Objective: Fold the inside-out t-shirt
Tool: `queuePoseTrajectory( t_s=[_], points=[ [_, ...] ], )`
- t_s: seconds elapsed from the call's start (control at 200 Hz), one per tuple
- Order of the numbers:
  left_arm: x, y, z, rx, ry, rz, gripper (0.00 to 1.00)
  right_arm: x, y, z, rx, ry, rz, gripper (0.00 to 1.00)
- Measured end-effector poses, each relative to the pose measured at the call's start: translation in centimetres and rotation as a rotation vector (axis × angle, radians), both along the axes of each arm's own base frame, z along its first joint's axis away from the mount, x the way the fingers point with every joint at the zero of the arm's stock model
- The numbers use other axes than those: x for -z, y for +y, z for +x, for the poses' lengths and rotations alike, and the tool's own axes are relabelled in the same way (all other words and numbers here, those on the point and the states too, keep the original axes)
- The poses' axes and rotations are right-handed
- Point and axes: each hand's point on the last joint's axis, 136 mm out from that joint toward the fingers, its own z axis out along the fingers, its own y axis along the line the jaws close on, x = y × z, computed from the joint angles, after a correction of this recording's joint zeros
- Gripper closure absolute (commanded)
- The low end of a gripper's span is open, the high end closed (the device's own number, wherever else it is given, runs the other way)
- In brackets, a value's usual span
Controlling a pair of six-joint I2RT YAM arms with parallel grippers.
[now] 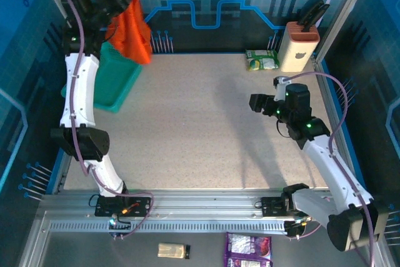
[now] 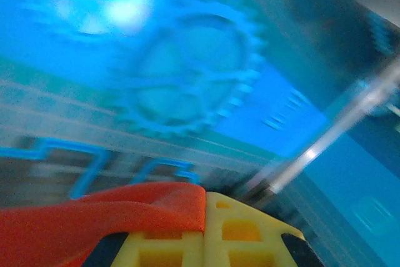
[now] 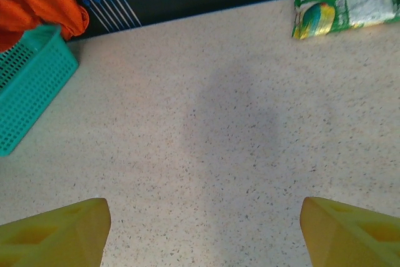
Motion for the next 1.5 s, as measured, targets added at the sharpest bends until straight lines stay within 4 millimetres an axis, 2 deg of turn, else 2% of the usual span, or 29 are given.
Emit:
queuePoseTrajectory(
  t_s=[0.065,0.12,0.165,0.225,0.25,0.305,0.375,0.41,0.455,0.465,0.555,0.61,0.67,0.795,0.956,1.081,1.191,1.351,1.496],
  points=[
    [-1.2,-4.4,-2.4,0.106,-0.035,0.038,1.0,-0.8,-0.4,-0.5,0.018,-0.026,-0.004,0.18],
    [-1.4,-7.5,-4.2,0.186,-0.044,0.061,1.0,-1.5,-0.8,-0.8,0.034,-0.046,-0.008,0.18],
    [-1.1,-10.4,-5.6,0.261,-0.044,0.083,1.0,-1.8,-1.0,-1.0,0.043,-0.058,-0.01,0.17],
    [0.1,-12.8,-6.5,0.326,-0.025,0.104,1.0,-2.0,-1.3,-1.2,0.054,-0.065,-0.01,0.17],
    [1.1,-13.9,-6.8,0.355,-0.006,0.113,0.96,-1.9,-1.3,-1.3,0.056,-0.064,-0.011,0.17],
    [3.6,-15.9,-6.9,0.402,0.05,0.129,0.73,-1.4,-1.4,-1.4,0.062,-0.051,-0.012,0.16],
    [8.1,-17.6,-6.4,0.44,0.152,0.141,0.51,-0.4,-1.5,-1.4,0.067,-0.021,-0.011,0.16],
    [11.1,-18.2,-6.1,0.45,0.227,0.141,0.45,0.1,-1.4,-1.5,0.069,-0.005,-0.01,0.16],
    [14.6,-18.4,-5.6,0.444,0.311,0.148,0.44,0.7,-1.4,-1.4,0.072,0.017,-0.009,0.16],
    [16.0,-18.3,-5.4,0.436,0.343,0.151,0.44,0.9,-1.4,-1.5,0.072,0.024,-0.007,0.16],
    [22.5,-17.3,-4.9,0.373,0.508,0.178,0.4,1.9,-1.2,-1.4,0.07,0.063,-0.001,0.16],
    [25.5,-16.4,-4.8,0.33,0.585,0.196,0.39,2.5,-1.0,-1.4,0.063,0.087,0.007,0.17],
    [27.6,-15.3,-4.8,0.283,0.643,0.215,0.39,3.0,-0.7,-1.4,0.053,0.108,0.015,0.18],
    [30.3,-13.0,-5.0,0.207,0.719,0.237,0.38,4.3,0.2,-1.2,0.013,0.16,0.028,0.23],
    [33.8,-10.4,-5.5,0.13,0.806,0.275,0.39,7.6,2.0,-1.3,-0.048,0.294,0.004,0.32],
    [37.4,-8.5,-6.4,0.078,0.904,0.317,0.39,9.1,5.3,-1.1,-0.144,0.381,-0.05,0.35],
    [40.2,-5.8,-6.2,-0.012,0.984,0.368,0.39,9.8,8.2,-0.8,-0.214,0.417,-0.076,0.35],
    [44.0,-0.3,-4.4,-0.173,1.089,0.461,0.39,11.3,11.3,0.0,-0.27,0.475,-0.115,0.36],
    [45.4,3.9,-0.4,-0.291,1.114,0.499,0.39,13.0,13.6,1.5,-0.28,0.53,-0.171,0.37]
  ],
)
